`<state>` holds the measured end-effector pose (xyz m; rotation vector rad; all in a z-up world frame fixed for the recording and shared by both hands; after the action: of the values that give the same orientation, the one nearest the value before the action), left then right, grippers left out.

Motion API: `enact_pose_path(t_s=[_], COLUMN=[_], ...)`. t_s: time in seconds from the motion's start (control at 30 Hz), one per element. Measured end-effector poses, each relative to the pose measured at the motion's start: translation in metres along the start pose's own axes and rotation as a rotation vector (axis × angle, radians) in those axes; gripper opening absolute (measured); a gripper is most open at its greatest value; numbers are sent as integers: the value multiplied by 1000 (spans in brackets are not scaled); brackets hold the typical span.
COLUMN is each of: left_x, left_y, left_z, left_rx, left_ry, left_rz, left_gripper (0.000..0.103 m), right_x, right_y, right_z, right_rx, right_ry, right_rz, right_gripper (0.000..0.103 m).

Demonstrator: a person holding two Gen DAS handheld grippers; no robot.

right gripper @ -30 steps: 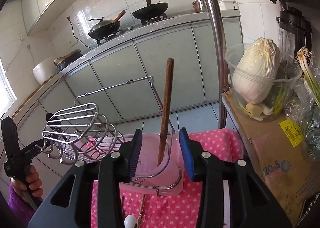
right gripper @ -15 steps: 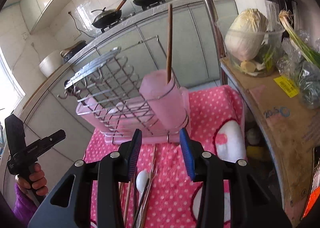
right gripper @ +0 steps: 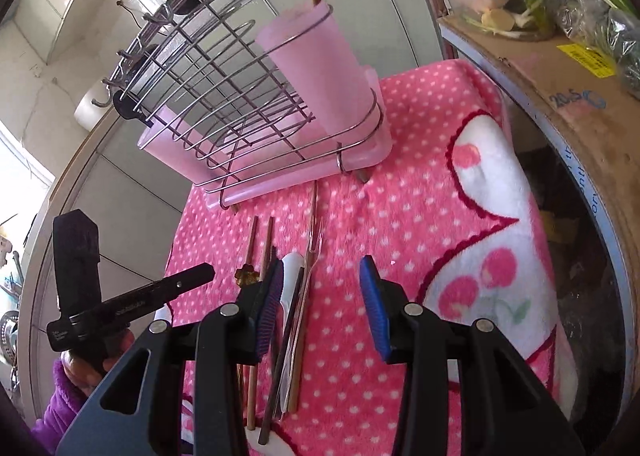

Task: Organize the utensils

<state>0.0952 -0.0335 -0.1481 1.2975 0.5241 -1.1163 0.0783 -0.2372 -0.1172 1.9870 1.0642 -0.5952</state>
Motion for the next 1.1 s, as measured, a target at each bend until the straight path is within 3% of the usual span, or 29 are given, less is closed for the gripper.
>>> enact_pose_path(t_s=[0.27,0.33,0.43,0.53,0.73,0.93,1.07,1.1], left_x=[32,35,36,27,-1,-29,-44,-47], left_y=[-5,-6,-6,-5,1,6,6,6], left_z=[1,1,2,-4,-20,-41,-61,-65], left_rx=[26,43,45,25,-45,-38,-28,-29], left_ry=[61,71,57,45,-26,-19,-13,-18], left_rz=[-48,-43,-31,-19,13,40,42,36], left_gripper=[18,3,2,1,1,1,1,1], right_x=[7,10,15,21,38,65,85,88], right_y=[-1,-2,-4,-6,-12,-21,-27,-27], right_z=[5,8,9,6,-3,-12,-14,-13], right_rx=[6,9,7,10,32,81,88,95], right_ry=[-6,-10,-11,-1,31,44,-7,-17], right_rz=[-16,-27,-44,-70,-139,-243,-278,-281], right_gripper=[40,40,38,32,28,27,26,20])
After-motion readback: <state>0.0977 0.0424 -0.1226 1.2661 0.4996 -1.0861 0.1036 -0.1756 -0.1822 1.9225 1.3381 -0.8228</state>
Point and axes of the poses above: each gripper's, at about its wrist camera, not at the fingertips, and x roughly the way its jaws point, z to its right, y to its top, the point moved 8 cm from there along x, roughly the way its jaws point, and after that the axes turned 12 degrees about x, right-handed, at the moved point
